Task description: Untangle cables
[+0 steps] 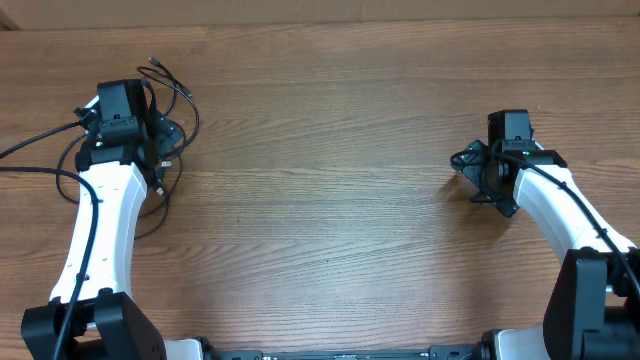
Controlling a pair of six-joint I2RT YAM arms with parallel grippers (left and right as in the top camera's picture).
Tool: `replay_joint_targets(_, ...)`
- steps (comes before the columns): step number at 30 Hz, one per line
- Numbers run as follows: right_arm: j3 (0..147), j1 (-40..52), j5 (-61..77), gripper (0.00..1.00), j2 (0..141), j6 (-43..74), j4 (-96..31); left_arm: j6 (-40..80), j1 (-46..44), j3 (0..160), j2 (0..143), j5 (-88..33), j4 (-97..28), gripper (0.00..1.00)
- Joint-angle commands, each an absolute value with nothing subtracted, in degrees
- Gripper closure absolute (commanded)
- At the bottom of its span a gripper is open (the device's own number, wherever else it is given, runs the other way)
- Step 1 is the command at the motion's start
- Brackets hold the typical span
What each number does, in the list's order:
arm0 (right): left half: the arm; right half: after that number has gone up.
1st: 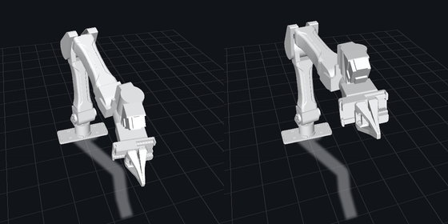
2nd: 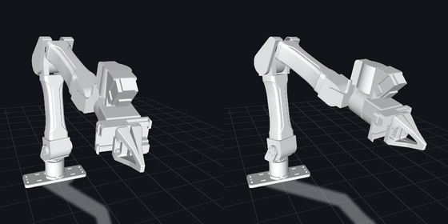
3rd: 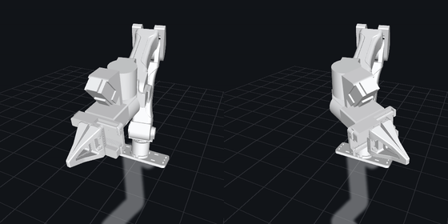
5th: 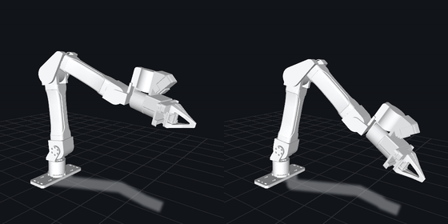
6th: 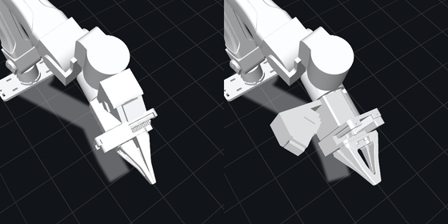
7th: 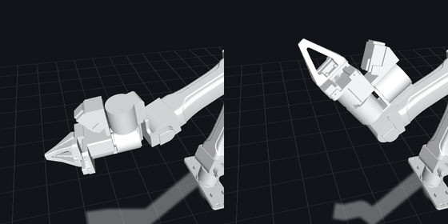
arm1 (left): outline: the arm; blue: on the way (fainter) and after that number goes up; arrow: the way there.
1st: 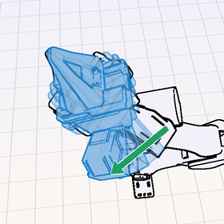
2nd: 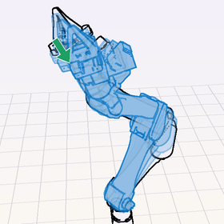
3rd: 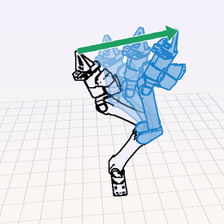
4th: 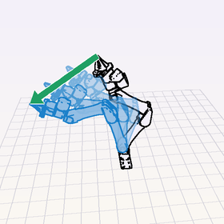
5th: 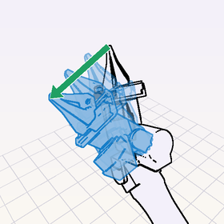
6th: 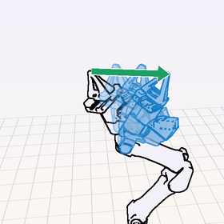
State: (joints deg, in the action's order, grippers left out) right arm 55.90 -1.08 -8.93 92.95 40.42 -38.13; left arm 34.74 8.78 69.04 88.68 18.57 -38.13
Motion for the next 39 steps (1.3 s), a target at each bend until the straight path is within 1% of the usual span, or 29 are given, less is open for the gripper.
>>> replay_joint_targets(1,55.94,-1.26,-8.97,0.0,92.05,40.03,-37.82,34.68,8.97,69.43,88.75,18.15,-38.17,0.0)
replay_joint_targets(13,55.94,-1.26,-8.97,0.0,92.05,40.03,-37.85,34.68,8.97,69.41,89.21,18.13,-38.39,0.0)
replay_joint_targets(17,55.94,-1.26,-8.97,0.0,92.05,40.05,-37.85,34.68,8.95,69.41,87.0,18.13,-38.41,0.0)
replay_joint_targets(26,55.94,-1.26,-8.97,0.0,92.05,40.03,-37.85,34.68,5.74,69.41,71.57,18.13,-38.98,0.0)
replay_joint_targets(33,55.94,-1.26,-8.97,0.0,92.05,40.03,-37.82,34.68,5.19,69.41,55.61,18.15,-38.98,0.0)
replay_joint_targets(39,55.94,-1.26,-8.97,0.0,92.05,40.03,-37.85,34.68,5.19,69.41,49.01,18.15,-39.03,0.0)
